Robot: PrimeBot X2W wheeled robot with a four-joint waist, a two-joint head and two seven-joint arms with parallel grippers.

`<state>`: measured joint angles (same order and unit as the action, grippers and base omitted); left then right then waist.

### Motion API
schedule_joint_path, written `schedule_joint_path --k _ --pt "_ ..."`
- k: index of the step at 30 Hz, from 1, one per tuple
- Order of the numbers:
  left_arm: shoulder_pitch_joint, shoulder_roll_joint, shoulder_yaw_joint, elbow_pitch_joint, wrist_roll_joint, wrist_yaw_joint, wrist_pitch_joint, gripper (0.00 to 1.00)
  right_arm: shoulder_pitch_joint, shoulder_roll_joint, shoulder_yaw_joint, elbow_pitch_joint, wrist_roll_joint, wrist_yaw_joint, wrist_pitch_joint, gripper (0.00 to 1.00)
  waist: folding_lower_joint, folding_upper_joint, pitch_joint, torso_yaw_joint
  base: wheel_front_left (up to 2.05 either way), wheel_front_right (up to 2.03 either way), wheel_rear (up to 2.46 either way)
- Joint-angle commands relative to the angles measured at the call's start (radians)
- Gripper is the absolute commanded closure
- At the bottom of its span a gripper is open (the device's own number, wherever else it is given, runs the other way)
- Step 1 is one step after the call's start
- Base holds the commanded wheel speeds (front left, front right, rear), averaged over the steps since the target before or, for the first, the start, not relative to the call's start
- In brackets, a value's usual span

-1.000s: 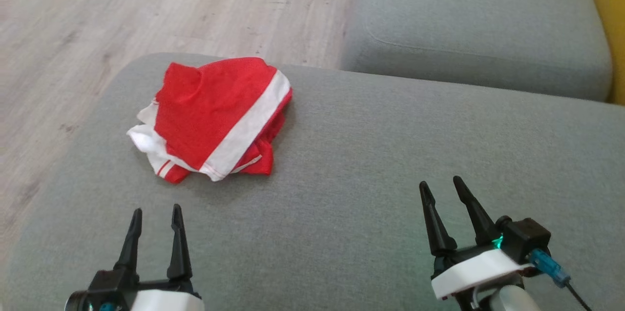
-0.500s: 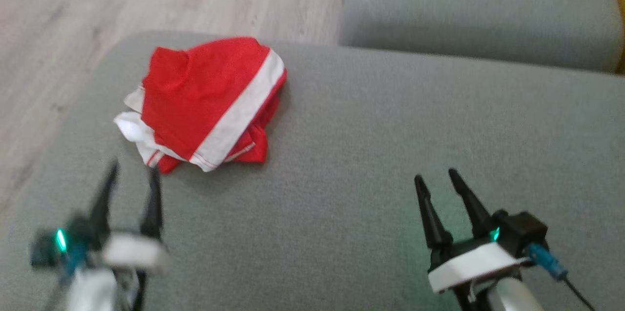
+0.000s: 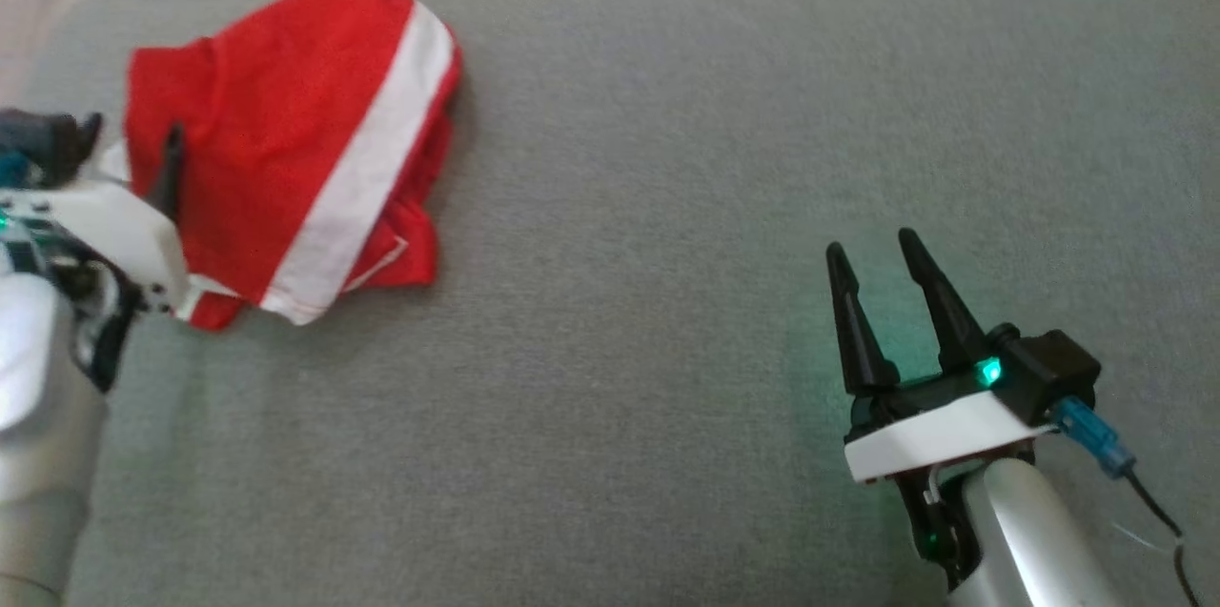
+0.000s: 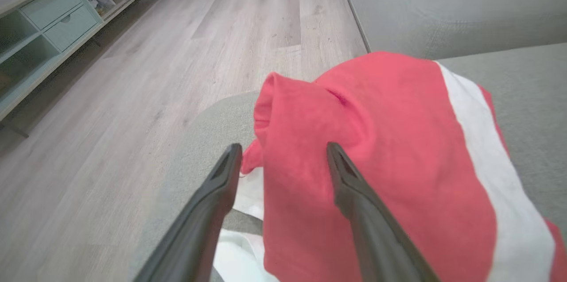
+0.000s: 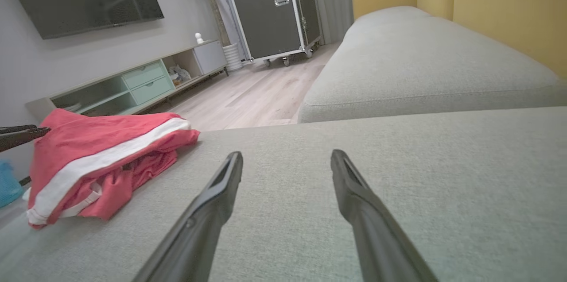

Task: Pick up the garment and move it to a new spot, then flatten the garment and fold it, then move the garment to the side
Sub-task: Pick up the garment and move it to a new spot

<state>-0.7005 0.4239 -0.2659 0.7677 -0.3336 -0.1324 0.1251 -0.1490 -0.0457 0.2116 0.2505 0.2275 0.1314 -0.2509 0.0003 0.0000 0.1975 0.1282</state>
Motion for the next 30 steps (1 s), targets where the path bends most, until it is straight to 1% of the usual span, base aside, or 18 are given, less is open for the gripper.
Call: schedule_joint_path --k 1,5,10,11,12,16,20,22,23,29,30 --pt "-0.063 0.065 0.020 -0.014 -0.007 0.002 0.005 0.00 -0.033 -0.004 0.019 -0.035 -0.003 -0.001 -0.011 0.00 -0.0003 0.0000 0.034 -0.033 0.00 0.00 0.00" --pt "-0.103 0.084 -0.016 0.044 -0.054 0.002 0.017 0.00 -0.045 -0.004 0.019 -0.038 -0.003 -0.001 -0.011 0.00 -0.0003 0.0000 0.054 -0.052 0.00 0.00 0.00" --pt "-0.126 0.087 -0.064 0.098 -0.120 0.002 0.021 0.00 -0.054 -0.004 0.017 -0.040 -0.006 -0.001 -0.011 0.00 -0.0003 0.0000 0.064 -0.063 0.00 0.00 0.00" --pt "-0.127 0.083 -0.078 0.100 -0.140 0.002 0.022 0.53 -0.055 -0.004 0.017 -0.039 -0.006 -0.001 -0.011 0.00 -0.0003 0.0000 0.063 -0.065 0.00 0.00 0.00" --pt "-0.129 0.082 -0.089 0.096 -0.159 0.002 0.011 1.00 -0.056 -0.004 0.017 -0.038 -0.007 -0.001 -0.011 0.00 -0.0003 0.0000 0.063 -0.066 0.00 0.00 0.00" --pt "-0.152 0.105 -0.098 0.084 -0.181 0.002 -0.114 1.00 -0.057 -0.004 0.018 -0.032 -0.007 -0.001 -0.011 0.00 -0.0003 0.0000 0.047 -0.071 0.00 0.00 0.00" --pt "-0.167 0.103 -0.085 0.052 -0.205 0.002 -0.256 1.00 -0.047 -0.004 0.018 -0.023 -0.003 -0.001 -0.011 0.00 -0.0003 0.0000 0.014 -0.073 0.00 0.00 0.00" --pt "-0.171 0.103 -0.087 0.016 -0.207 0.002 -0.321 1.00 -0.040 -0.004 0.018 -0.018 0.001 -0.001 -0.011 0.00 -0.0003 0.0000 -0.006 -0.072 0.00 0.00 0.00" --pt "-0.170 0.102 -0.082 -0.033 -0.209 0.002 -0.357 1.00 -0.033 -0.004 0.019 -0.013 0.003 -0.001 -0.011 0.00 -0.0003 0.0000 -0.027 -0.072 0.00 0.00 0.00" --pt "-0.130 0.078 -0.048 -0.241 -0.195 0.024 -0.385 1.00 -0.021 -0.004 0.008 -0.005 0.012 -0.001 -0.011 0.00 -0.0003 0.0000 -0.078 -0.074 0.00 0.00 0.00" --pt "-0.130 0.078 -0.048 -0.241 -0.195 0.024 -0.385 1.00 -0.021 -0.004 0.008 -0.005 0.012 -0.001 -0.011 0.00 -0.0003 0.0000 -0.078 -0.074 0.00 0.00 0.00"
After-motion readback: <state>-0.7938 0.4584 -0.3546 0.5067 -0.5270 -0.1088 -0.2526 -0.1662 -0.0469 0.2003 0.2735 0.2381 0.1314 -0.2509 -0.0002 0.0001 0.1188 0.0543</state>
